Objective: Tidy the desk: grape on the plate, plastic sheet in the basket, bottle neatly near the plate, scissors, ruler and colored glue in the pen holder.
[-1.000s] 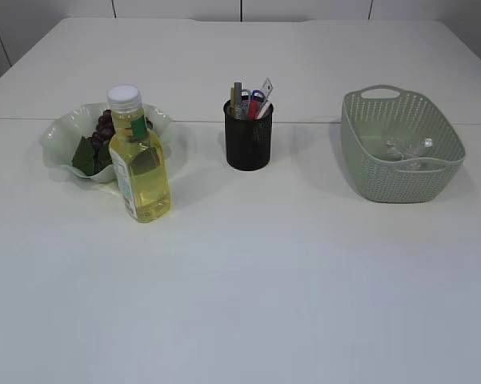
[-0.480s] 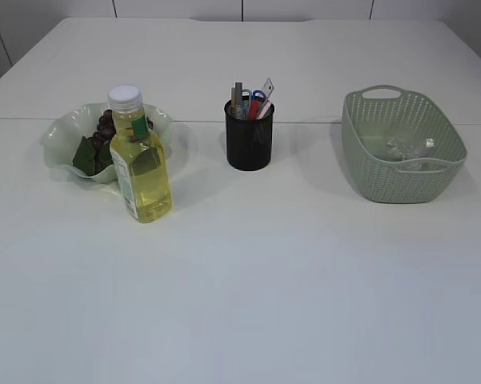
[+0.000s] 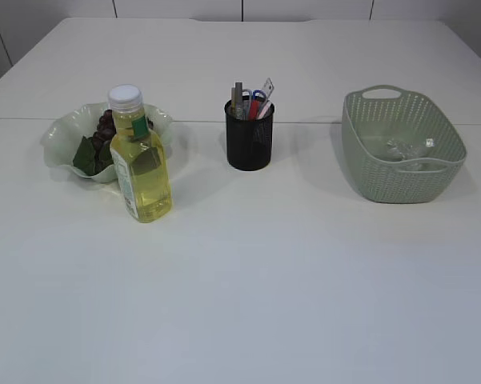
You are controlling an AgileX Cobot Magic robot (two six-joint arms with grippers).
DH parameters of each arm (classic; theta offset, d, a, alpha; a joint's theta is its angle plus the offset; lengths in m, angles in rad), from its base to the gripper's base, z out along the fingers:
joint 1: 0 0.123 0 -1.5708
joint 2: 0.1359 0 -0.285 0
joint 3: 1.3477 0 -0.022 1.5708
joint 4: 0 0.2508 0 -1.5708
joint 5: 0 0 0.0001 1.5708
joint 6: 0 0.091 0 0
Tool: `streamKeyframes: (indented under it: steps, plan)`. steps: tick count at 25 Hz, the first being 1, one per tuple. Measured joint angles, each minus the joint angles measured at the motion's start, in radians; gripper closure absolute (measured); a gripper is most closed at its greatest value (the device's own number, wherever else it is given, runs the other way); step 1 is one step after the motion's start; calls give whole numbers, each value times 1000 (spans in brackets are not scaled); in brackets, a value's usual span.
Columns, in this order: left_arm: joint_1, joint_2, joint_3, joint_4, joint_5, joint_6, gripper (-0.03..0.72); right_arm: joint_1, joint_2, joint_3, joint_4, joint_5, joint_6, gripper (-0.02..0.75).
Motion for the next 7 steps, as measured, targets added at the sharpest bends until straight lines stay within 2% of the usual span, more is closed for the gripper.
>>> streamKeyframes:
  steps: [7]
  plan:
    - [0, 0, 0, 0, 0, 0, 393, 0, 0, 0, 0, 0, -2, 361]
